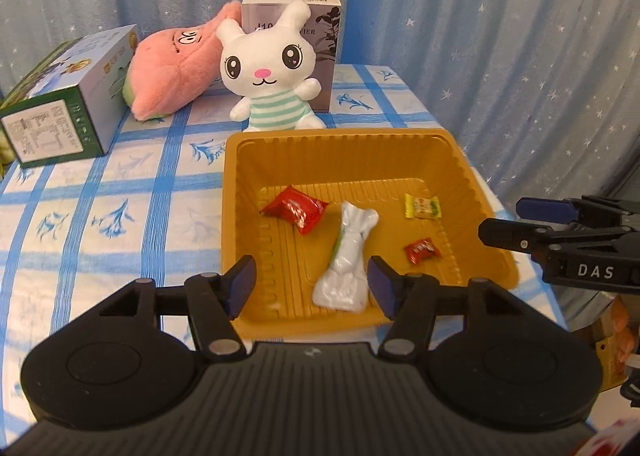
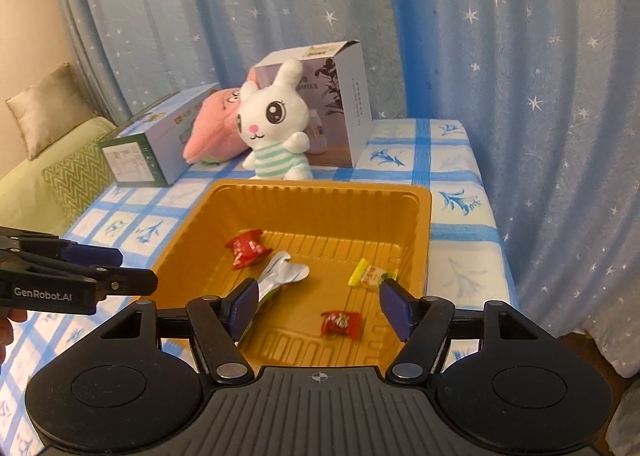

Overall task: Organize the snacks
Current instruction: 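Move both tools back from the tray toward the remaining snacks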

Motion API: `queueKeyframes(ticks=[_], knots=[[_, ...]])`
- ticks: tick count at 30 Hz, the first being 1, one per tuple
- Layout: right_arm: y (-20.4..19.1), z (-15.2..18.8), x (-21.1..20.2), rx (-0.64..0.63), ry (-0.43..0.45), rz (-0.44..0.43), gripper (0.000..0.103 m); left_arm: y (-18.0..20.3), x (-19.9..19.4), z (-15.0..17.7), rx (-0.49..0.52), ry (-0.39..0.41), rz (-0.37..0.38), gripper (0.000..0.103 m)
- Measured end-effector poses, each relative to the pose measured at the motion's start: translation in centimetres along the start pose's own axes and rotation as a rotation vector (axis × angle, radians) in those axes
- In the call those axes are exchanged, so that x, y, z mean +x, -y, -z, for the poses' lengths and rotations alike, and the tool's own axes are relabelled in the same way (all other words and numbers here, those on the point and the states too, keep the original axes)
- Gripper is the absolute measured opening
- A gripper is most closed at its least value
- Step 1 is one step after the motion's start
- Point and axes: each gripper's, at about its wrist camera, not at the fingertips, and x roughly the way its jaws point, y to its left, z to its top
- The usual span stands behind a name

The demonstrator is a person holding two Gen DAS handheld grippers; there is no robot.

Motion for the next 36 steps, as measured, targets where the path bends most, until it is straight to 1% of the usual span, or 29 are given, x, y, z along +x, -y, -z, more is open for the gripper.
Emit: queueKeyframes(ticks=[8,17,25,36], knots=[[-1.5,2.4,-3.6,-0.02,-0.01,-0.031,0.067,0.8,-4.7,3.6,-0.049,0.024,-0.008,0.059],[-3.5,5.5,-6.6,-0.062,-0.043,-0.086,0.067,1.0,-8.9,8.6,-0.113,0.015,-0.037,0.059],[-5.4,8.1,-7.6,-0.106,-0.09,-0.143,0.067,0.2,-11.5,13.2,-0.186,-0.012,-0.091,0.059],[-8.2,10.9,-7.0,-0.179,-0.161,-0.216,0.067,-1.4,-13.5,18.0,-0.296,-0.042,-0.163,0.059]])
